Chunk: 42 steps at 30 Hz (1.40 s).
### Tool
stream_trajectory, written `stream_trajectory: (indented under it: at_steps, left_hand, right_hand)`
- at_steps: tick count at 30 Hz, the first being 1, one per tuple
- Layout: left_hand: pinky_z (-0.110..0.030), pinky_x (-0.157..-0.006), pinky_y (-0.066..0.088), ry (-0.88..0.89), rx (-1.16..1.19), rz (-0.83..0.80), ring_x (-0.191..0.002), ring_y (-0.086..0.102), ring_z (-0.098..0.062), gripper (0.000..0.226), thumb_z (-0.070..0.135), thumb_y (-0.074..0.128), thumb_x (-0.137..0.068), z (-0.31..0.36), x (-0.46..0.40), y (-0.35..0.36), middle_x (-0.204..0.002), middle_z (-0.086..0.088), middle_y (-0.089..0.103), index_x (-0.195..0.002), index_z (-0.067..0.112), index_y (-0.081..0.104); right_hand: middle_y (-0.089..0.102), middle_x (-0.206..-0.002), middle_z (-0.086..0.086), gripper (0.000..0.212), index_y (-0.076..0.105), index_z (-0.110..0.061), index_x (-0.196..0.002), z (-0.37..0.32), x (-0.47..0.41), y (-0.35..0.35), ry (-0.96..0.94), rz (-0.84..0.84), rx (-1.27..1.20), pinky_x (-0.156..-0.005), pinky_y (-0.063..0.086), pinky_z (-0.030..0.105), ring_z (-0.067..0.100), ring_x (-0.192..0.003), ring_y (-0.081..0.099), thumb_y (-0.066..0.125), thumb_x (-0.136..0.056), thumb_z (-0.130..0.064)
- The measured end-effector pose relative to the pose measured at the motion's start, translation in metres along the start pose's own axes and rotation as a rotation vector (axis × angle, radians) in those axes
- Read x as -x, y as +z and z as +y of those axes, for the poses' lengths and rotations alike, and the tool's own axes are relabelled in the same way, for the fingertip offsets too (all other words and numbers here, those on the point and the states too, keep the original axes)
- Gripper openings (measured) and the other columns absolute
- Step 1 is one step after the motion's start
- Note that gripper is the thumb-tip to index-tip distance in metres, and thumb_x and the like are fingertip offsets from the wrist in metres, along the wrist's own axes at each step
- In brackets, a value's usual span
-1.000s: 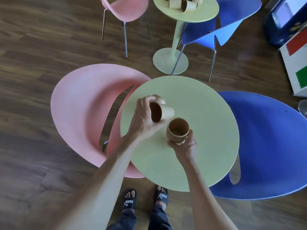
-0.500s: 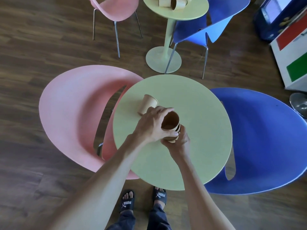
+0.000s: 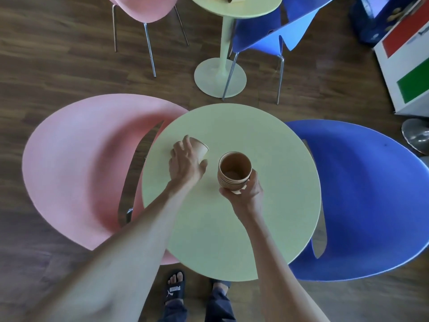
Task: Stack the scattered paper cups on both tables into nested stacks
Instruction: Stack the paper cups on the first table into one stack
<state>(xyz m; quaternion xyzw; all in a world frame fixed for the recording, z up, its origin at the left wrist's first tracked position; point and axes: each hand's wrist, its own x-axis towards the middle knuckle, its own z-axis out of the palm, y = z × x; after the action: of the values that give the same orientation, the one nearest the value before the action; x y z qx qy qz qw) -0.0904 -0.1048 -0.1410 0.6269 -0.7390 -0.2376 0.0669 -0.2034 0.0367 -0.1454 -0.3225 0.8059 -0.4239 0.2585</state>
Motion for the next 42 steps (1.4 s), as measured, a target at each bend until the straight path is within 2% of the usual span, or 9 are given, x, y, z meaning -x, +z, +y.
stream_trajectory:
  at_steps: [4, 9, 12, 15, 19, 24, 32, 36, 42]
  left_hand:
    - [-0.048, -0.107, 0.041, -0.056, -0.062, -0.084, -0.141, 0.039, -0.037, 0.102, 0.041, 0.073, -0.090, -0.001, -0.013, 0.015, -0.155, -0.018, 0.037, -0.163, 0.013, 0.008]
    - [-0.050, -0.100, 0.045, -0.092, -0.024, -0.042, -0.132, 0.046, -0.041, 0.088, 0.028, 0.066, -0.094, 0.001, -0.016, 0.016, -0.143, -0.019, 0.047, -0.162, 0.023, 0.010]
    - [-0.047, -0.099, 0.046, -0.011, 0.170, 0.098, -0.125, 0.051, -0.040, 0.085, 0.034, 0.069, -0.092, 0.012, -0.011, 0.001, -0.134, -0.020, 0.052, -0.161, 0.027, 0.020]
    - [-0.042, -0.088, 0.057, 0.198, 0.534, 0.274, -0.114, 0.060, -0.030, 0.081, 0.040, 0.076, -0.087, 0.029, -0.001, -0.021, -0.134, -0.014, 0.056, -0.153, 0.022, 0.033]
    - [-0.025, -0.067, 0.062, 0.431, 0.825, 0.249, -0.111, 0.063, -0.011, 0.076, 0.027, 0.082, -0.086, 0.046, 0.028, -0.048, -0.139, -0.010, 0.052, -0.144, 0.010, 0.036]
    - [-0.032, -0.077, 0.061, 0.659, 0.716, 0.187, -0.115, 0.060, -0.024, 0.079, 0.022, 0.084, -0.080, 0.037, 0.046, -0.049, -0.142, -0.012, 0.050, -0.141, 0.000, 0.038]
    - [-0.040, -0.090, 0.056, 0.707, 0.372, 0.065, -0.117, 0.058, -0.012, 0.073, 0.048, 0.082, -0.080, 0.019, 0.058, -0.043, -0.134, 0.004, 0.056, -0.134, 0.015, 0.045]
    - [-0.038, -0.095, 0.055, 0.667, 0.308, 0.001, -0.127, 0.054, -0.008, 0.066, 0.064, 0.070, -0.085, 0.019, 0.067, -0.044, -0.141, 0.012, 0.056, -0.133, 0.024, 0.046]
    - [-0.036, -0.090, 0.055, 0.648, 0.258, 0.040, -0.121, 0.057, -0.011, 0.059, 0.055, 0.069, -0.089, 0.022, 0.069, -0.043, -0.130, 0.012, 0.063, -0.136, 0.024, 0.048]
  right_hand:
    - [0.066, -0.114, 0.001, 0.075, 0.051, -0.016, -0.127, 0.003, -0.006, 0.002, -0.022, 0.010, 0.014, -0.086, 0.056, 0.043, 0.023, -0.100, 0.062, 0.091, -0.063, -0.017]
    - [0.065, -0.110, 0.000, 0.075, 0.053, -0.013, -0.127, 0.008, -0.008, 0.002, -0.030, 0.005, 0.013, -0.085, 0.056, 0.042, 0.022, -0.097, 0.061, 0.092, -0.063, -0.015]
    - [0.065, -0.108, 0.001, 0.074, 0.053, -0.013, -0.126, 0.011, -0.007, 0.000, -0.027, -0.001, 0.007, -0.083, 0.055, 0.041, 0.023, -0.096, 0.061, 0.092, -0.063, -0.014]
    - [0.062, -0.104, -0.002, 0.073, 0.053, -0.011, -0.126, 0.013, -0.007, -0.002, -0.027, -0.008, 0.001, -0.076, 0.048, 0.023, 0.023, -0.093, 0.059, 0.091, -0.063, -0.013]
    - [0.063, -0.104, -0.001, 0.070, 0.054, -0.007, -0.125, 0.010, -0.005, -0.004, -0.077, -0.015, 0.009, -0.071, 0.037, 0.003, 0.018, -0.090, 0.056, 0.090, -0.064, -0.009]
    - [0.067, -0.109, -0.001, 0.071, 0.053, -0.014, -0.127, 0.005, -0.003, -0.006, -0.074, -0.020, -0.030, -0.071, 0.041, 0.003, 0.017, -0.094, 0.062, 0.089, -0.065, -0.012]
    - [0.067, -0.107, -0.002, 0.071, 0.053, -0.009, -0.124, 0.000, 0.003, -0.007, -0.109, -0.001, -0.016, -0.070, 0.041, 0.004, 0.017, -0.090, 0.062, 0.092, -0.066, -0.017]
    - [0.069, -0.108, 0.002, 0.070, 0.054, -0.011, -0.123, -0.001, 0.005, -0.007, -0.101, -0.003, -0.038, -0.075, 0.049, 0.022, 0.020, -0.093, 0.065, 0.091, -0.065, -0.028]
    - [0.067, -0.110, 0.003, 0.073, 0.054, -0.013, -0.127, 0.005, 0.007, -0.003, -0.092, -0.001, 0.003, -0.082, 0.054, 0.035, 0.024, -0.098, 0.065, 0.092, -0.065, -0.023]
